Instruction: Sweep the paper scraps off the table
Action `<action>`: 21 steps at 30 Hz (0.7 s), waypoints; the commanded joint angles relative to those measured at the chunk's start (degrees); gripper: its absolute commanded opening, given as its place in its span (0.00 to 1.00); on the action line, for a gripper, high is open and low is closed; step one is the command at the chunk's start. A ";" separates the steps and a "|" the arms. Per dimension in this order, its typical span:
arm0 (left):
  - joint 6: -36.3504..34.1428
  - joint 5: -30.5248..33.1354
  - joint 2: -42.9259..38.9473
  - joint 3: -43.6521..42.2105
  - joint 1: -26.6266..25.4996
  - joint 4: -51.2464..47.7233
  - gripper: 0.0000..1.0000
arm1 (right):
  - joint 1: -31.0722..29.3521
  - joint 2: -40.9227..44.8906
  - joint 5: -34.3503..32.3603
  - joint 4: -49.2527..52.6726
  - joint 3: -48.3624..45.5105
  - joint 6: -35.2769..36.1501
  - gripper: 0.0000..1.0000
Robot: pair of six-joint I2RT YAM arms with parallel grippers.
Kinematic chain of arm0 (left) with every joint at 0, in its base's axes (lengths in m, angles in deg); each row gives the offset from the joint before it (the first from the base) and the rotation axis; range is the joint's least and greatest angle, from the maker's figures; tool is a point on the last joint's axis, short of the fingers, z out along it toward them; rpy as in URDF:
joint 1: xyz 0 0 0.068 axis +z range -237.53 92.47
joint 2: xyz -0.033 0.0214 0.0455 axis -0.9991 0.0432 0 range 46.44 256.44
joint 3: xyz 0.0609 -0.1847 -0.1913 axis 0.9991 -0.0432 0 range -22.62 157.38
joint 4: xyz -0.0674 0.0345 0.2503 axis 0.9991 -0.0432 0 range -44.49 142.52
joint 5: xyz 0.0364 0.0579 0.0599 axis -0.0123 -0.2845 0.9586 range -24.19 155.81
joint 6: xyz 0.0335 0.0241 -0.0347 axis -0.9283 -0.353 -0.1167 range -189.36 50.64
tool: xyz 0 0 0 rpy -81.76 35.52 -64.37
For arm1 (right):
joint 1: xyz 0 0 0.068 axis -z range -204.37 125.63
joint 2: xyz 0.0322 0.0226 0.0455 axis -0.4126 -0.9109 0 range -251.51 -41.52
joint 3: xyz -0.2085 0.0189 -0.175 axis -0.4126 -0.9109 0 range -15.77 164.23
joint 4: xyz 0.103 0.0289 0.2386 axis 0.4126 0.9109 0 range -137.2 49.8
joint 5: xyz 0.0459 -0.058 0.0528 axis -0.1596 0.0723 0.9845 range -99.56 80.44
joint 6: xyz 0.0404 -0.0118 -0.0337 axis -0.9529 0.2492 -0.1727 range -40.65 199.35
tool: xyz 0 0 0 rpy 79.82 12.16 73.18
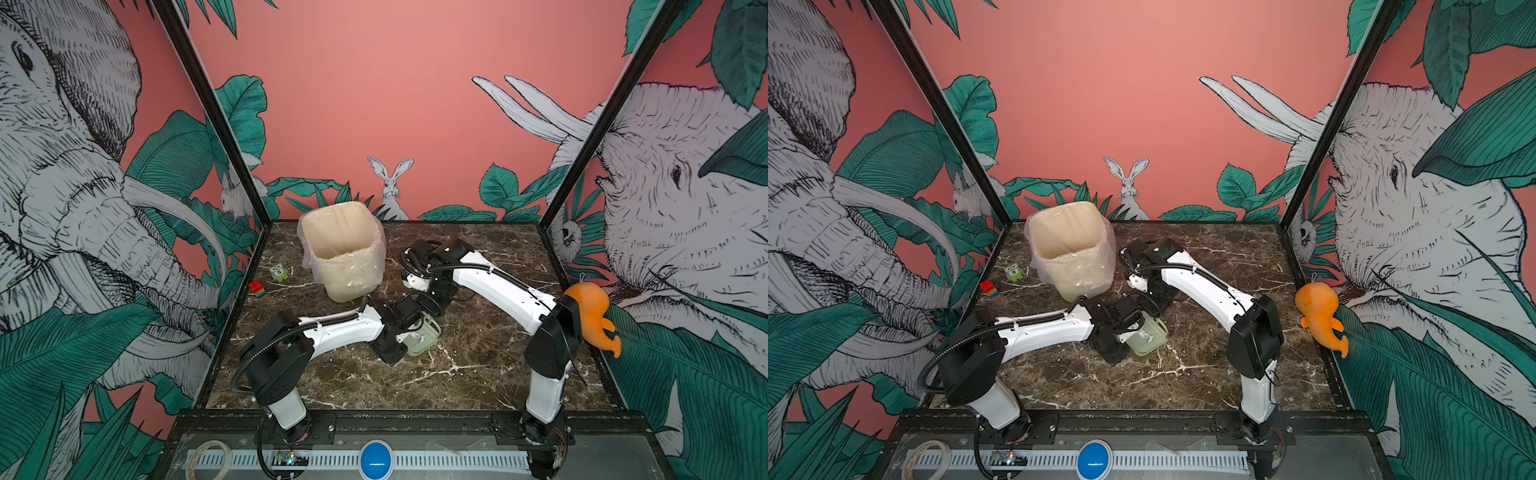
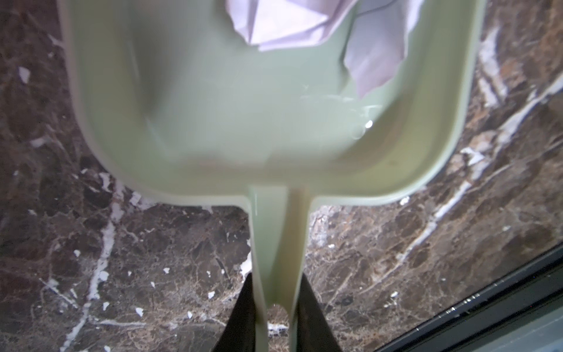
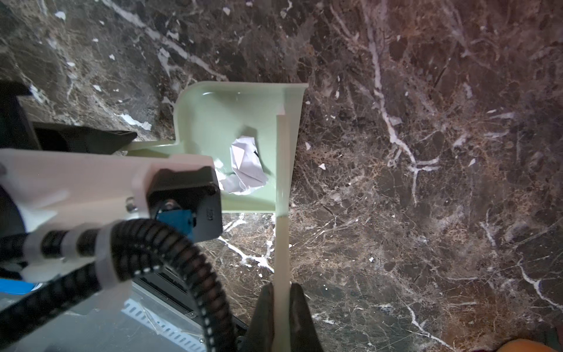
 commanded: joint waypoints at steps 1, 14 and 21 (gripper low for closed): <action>0.25 -0.30 -0.82 0.25 0.55 0.27 0.00 | 0.01 1.70 -1.60 3.76 0.69 -0.87 0.00; 0.19 0.95 -5.64 -1.99 0.55 2.91 0.00 | 5.74 4.26 -5.73 3.84 1.92 -0.57 0.00; 0.83 1.89 -11.78 -3.77 0.55 2.99 0.00 | 10.07 10.03 -3.30 0.54 -3.61 -1.27 0.00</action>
